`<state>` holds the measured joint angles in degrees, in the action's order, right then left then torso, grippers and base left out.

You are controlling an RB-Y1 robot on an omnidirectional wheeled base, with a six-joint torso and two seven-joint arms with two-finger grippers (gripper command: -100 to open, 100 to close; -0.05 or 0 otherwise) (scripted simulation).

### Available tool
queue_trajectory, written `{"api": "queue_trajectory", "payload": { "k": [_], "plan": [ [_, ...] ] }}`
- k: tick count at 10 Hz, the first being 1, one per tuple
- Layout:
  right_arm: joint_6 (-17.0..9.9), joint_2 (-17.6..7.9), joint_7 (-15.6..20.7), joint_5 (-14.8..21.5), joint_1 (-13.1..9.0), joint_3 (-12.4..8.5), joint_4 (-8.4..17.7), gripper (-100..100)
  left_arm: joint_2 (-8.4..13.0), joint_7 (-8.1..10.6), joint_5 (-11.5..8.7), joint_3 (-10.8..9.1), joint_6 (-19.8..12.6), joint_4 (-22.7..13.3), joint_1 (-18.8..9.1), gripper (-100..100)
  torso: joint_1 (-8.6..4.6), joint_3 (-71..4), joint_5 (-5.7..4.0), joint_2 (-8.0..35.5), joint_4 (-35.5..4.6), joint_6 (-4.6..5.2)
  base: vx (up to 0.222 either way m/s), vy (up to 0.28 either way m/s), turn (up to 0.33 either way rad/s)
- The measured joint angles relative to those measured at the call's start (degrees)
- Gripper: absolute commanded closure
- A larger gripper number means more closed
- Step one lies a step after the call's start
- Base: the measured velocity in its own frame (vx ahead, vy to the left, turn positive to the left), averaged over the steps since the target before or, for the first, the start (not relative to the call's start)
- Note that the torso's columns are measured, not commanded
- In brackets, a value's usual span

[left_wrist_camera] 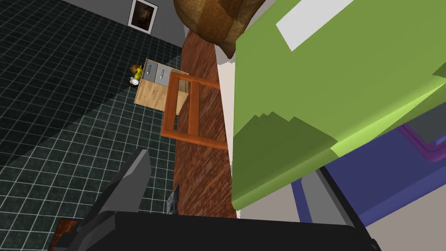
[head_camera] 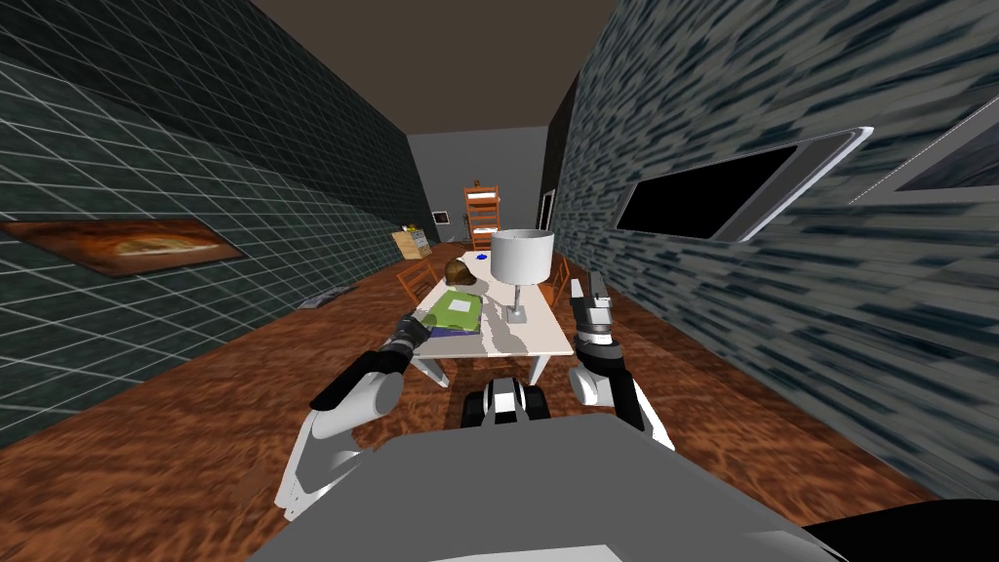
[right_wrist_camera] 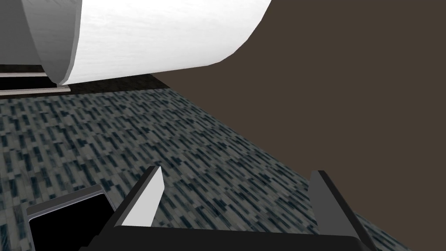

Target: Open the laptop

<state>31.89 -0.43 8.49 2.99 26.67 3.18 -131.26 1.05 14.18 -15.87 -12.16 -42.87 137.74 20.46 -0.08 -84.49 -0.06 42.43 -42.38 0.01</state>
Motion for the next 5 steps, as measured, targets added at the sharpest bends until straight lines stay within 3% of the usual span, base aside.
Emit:
{"api": "queue_trajectory", "payload": {
  "k": [5],
  "plan": [
    [0.0, 0.0, 0.0, 0.0, 0.0, 0.0, 0.0, 0, 0.0, 0.01, 0.0, 0.06, 0.1, 0.1, -0.1, 0, 0.12, -0.1, 0.08, -0.2, 0.1, -0.02, 0.000, 0.000, 0.000]
  ]
}}
